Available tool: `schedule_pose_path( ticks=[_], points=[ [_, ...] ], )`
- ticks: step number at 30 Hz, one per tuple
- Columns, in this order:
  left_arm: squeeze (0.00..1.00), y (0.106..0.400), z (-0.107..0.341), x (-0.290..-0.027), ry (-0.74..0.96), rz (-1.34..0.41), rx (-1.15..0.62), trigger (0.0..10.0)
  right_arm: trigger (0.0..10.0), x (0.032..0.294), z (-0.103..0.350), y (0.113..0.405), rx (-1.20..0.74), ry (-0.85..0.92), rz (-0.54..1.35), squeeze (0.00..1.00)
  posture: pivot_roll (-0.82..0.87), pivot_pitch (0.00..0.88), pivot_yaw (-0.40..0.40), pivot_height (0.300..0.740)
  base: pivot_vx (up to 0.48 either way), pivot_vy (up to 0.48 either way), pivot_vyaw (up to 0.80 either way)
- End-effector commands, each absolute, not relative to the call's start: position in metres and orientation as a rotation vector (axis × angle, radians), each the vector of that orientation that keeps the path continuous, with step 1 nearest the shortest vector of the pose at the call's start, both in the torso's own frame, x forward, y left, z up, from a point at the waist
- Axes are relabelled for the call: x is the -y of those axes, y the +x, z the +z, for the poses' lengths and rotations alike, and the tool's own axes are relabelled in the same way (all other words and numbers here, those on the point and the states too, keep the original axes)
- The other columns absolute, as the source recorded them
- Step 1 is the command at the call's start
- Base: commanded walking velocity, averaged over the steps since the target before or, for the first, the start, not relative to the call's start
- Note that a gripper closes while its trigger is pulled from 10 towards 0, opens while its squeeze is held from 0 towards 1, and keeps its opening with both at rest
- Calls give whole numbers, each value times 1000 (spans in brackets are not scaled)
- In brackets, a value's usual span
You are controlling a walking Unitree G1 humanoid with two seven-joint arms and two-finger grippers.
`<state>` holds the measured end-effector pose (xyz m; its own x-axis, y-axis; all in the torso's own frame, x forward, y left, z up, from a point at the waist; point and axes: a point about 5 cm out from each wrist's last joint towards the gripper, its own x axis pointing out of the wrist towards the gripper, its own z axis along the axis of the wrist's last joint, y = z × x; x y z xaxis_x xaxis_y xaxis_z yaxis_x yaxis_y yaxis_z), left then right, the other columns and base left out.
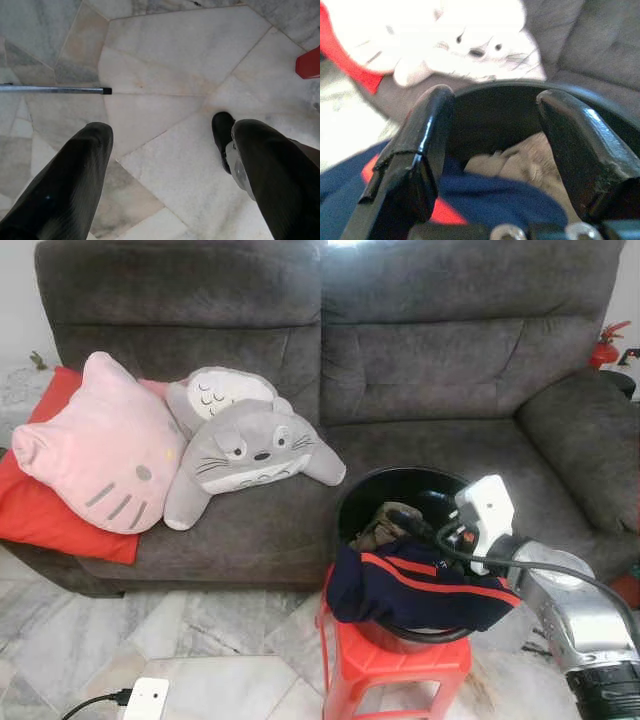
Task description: Hang hanger
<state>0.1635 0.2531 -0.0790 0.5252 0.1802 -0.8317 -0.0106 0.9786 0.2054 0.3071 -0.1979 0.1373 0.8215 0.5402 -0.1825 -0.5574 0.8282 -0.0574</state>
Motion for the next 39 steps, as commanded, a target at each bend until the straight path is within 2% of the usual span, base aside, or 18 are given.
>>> schedule_pose_path(
  ticks=[1, 8, 13, 14, 15, 16, 23, 26, 29, 39],
  points=[
    [0, 159, -80, -256, 187, 124, -1024, 10000, 10000, 198, 144, 309, -115, -105, 543, 0, -198, 30, 40, 740, 0, 0, 0],
    [0, 157, -81, -257, 189, 130, -1028, 10000, 10000, 180, 133, 296, -127, -36, 628, 0, -199, 21, 45, 740, 0, 0, 0],
    [0, 156, -81, -257, 193, 127, -1029, 10000, 10000, 177, 128, 291, -193, -75, 725, 0, -204, 6, 46, 740, 0, 0, 0],
    [0, 156, -81, -257, 193, 126, -1029, 10000, 10000, 177, 130, 292, -188, -91, 739, 298, -204, 6, 46, 740, 0, 0, 0],
    [0, 156, -81, -257, 193, 126, -1029, 10000, 10000, 177, 133, 293, -181, -100, 745, 298, -204, 6, 46, 740, 0, 0, 0],
    [0, 156, -81, -257, 194, 125, -1029, 10000, 10000, 177, 136, 295, -177, -90, 750, 1000, -204, 6, 46, 740, 0, 0, 0],
    [0, 157, -81, -256, 195, 117, -1031, 10000, 10000, 162, 134, 302, -270, -154, 846, 1000, -203, 0, 42, 740, 0, 0, 0],
    [0, 157, -81, -256, 191, 118, -1031, 10000, 10000, 148, 132, 294, -275, -164, 1004, 1000, -200, 0, 42, 740, 0, 0, 0],
    [0, 156, -82, -255, 189, 120, -1032, 10000, 10000, 150, 128, 292, -315, -195, 1066, 1000, -197, 0, 38, 740, 0, 0, 0],
    [0, 156, -82, -255, 184, 121, -1033, 10000, 10000, 164, 127, 304, -356, -197, 1039, 1000, -197, 0, 36, 740, 0, 0, 0]
  ],
)
